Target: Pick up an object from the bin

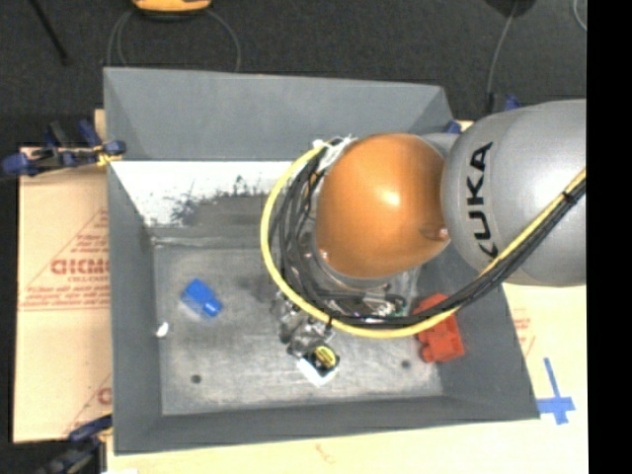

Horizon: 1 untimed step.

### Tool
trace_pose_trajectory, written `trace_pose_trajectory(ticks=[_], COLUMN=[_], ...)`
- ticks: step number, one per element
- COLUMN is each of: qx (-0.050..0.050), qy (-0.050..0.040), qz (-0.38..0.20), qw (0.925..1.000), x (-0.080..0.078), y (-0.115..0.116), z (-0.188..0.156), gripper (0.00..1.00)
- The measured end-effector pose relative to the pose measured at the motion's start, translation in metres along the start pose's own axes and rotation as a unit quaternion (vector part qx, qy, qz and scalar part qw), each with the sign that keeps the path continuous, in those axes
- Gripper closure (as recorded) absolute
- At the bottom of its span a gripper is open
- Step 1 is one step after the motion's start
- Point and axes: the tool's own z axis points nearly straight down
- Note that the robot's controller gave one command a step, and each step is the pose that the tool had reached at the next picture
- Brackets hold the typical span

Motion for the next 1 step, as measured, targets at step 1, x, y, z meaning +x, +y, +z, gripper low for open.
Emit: trace_pose_trajectory(ticks=[1], qx=[-0.004], qy=[0.0075], qz=[0.060], qw=[0.9982], x=[0.0381], y=[-0.0283], z=[0.0980], gripper=[1.00])
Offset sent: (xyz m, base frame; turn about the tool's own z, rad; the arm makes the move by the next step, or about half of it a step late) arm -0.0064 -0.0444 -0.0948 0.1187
